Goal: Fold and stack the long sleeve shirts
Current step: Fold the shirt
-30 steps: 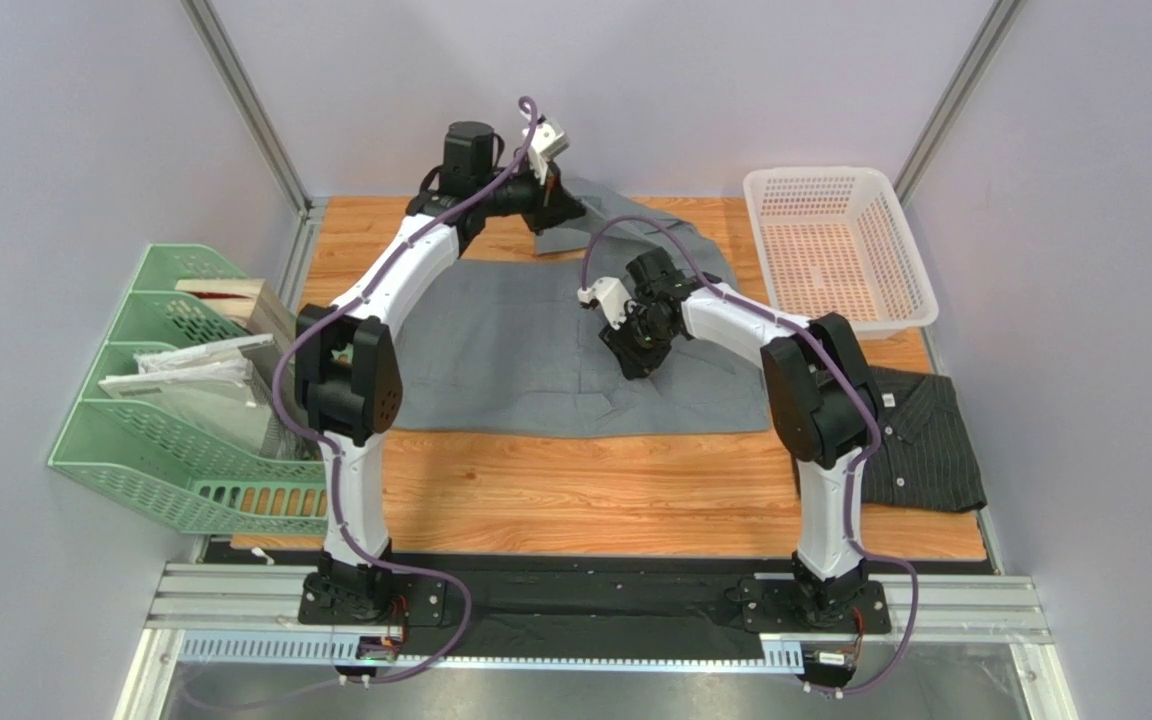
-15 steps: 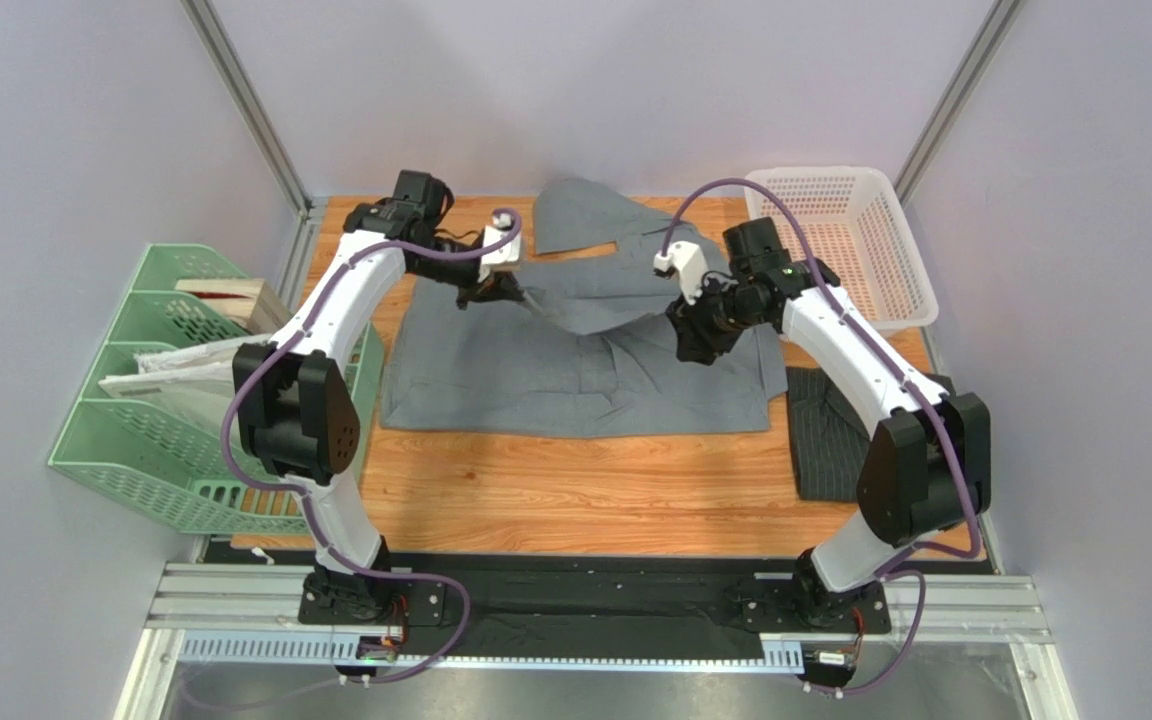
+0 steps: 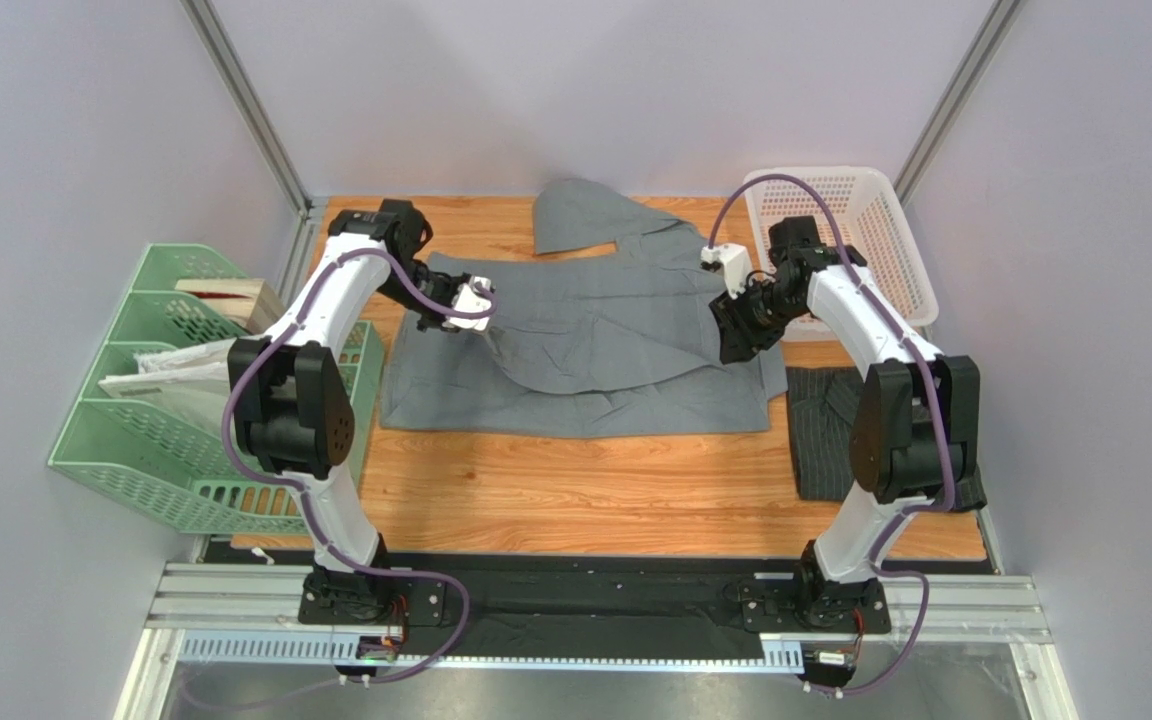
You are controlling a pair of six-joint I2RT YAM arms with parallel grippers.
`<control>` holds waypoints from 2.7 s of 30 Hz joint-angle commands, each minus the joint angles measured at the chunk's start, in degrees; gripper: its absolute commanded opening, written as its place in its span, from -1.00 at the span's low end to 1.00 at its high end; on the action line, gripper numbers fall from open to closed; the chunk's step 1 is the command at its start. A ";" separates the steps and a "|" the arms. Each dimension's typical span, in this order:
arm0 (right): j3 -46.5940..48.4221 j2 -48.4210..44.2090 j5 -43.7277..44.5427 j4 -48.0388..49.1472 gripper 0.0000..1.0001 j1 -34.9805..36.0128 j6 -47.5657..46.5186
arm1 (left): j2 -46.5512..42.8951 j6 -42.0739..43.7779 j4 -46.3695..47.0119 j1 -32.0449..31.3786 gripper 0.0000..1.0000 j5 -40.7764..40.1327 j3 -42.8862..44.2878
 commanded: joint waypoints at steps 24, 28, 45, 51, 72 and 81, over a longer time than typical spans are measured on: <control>18.93 17.52 7.85 -7.83 -0.24 8.12 3.36 | 1.49 -44.99 7.05 -1.54 0.06 -16.41 -0.29; 20.87 21.65 10.22 -10.19 -0.25 8.57 3.54 | 5.70 -53.96 11.90 -4.64 0.06 -24.22 -4.35; 8.92 20.17 12.69 -15.56 -0.24 11.90 -2.35 | 4.41 -60.22 9.00 -5.78 -0.10 -25.22 -19.37; 15.37 14.20 5.49 -21.88 -0.19 12.35 -2.97 | -4.11 -61.27 5.76 -5.43 -0.05 -19.69 -13.16; 55.60 36.77 15.14 13.57 0.45 6.90 9.15 | 5.26 -94.07 27.29 5.64 0.96 -20.36 19.99; 54.09 41.69 15.06 20.82 0.23 5.40 9.78 | 14.58 -89.84 23.60 6.17 0.61 -27.58 20.78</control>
